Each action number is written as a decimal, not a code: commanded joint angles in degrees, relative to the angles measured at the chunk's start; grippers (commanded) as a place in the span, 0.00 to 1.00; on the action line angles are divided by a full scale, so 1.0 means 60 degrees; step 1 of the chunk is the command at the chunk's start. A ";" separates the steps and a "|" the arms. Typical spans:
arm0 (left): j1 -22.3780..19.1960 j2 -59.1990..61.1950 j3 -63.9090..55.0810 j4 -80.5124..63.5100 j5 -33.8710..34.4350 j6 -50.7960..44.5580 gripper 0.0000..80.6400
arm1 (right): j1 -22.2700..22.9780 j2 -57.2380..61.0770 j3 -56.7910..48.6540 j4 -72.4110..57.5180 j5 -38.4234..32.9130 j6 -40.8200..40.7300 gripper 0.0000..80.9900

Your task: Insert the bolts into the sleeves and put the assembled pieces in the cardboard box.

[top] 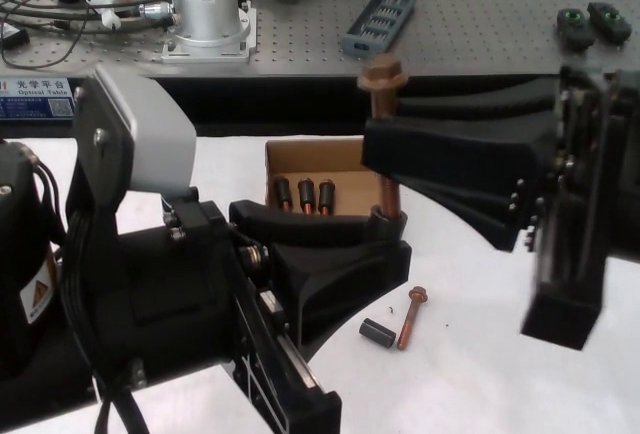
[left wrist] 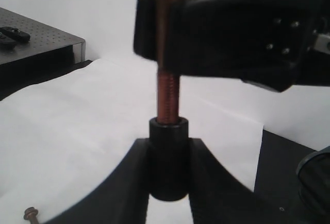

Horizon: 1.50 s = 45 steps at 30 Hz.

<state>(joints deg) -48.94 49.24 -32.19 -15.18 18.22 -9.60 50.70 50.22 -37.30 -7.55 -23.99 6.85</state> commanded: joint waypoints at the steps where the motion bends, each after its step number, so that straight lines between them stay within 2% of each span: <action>1: 0.0013 -0.0129 -0.0030 -0.0265 0.0096 -0.0083 0.01 | 0.0020 0.0147 -0.0004 -0.0090 -0.0036 -0.0079 0.04; 8: 0.0013 -0.0129 -0.0030 -0.0557 0.0096 -0.0064 0.01 | 0.0020 0.0161 -0.0004 -0.0090 -0.0251 -0.0079 0.04; 14: 0.0013 -0.0129 -0.0030 -0.1974 0.0005 -0.0064 0.01 | 0.0020 0.0161 -0.0004 -0.0072 -0.0259 -0.0004 0.04; 21: 0.0013 -0.0129 -0.0030 -0.2212 -0.0146 -0.0064 0.01 | 0.0020 -0.0102 -0.0004 0.0713 -0.0424 -0.0004 0.04; 24: 0.0013 -0.0129 -0.0030 -0.2212 -0.0177 -0.0064 0.01 | 0.0020 -0.0242 -0.0004 0.1141 -0.0487 -0.0004 0.00; 26: 0.0013 -0.0129 -0.0030 -0.2212 -0.0177 -0.0064 0.01 | 0.0020 -0.0262 -0.0004 0.1258 -0.0527 -0.0004 0.08; 31: 0.0013 -0.0129 -0.0030 -0.2212 -0.0177 -0.0064 0.01 | 0.0020 -0.0260 -0.0004 0.1258 -0.0093 -0.0004 0.36; 38: 0.0013 -0.0129 -0.0030 -0.2212 -0.0177 -0.0064 0.01 | 0.0020 -0.0260 -0.0004 0.1258 0.0124 -0.0004 0.38; 45: 0.0013 -0.0129 -0.0030 -0.2212 -0.0177 -0.0064 0.01 | 0.0020 -0.0449 -0.0004 0.1258 0.0931 -0.0004 0.38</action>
<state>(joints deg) -48.85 49.24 -31.18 -24.16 16.89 -9.93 50.89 47.43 -37.65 -1.86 -18.97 6.97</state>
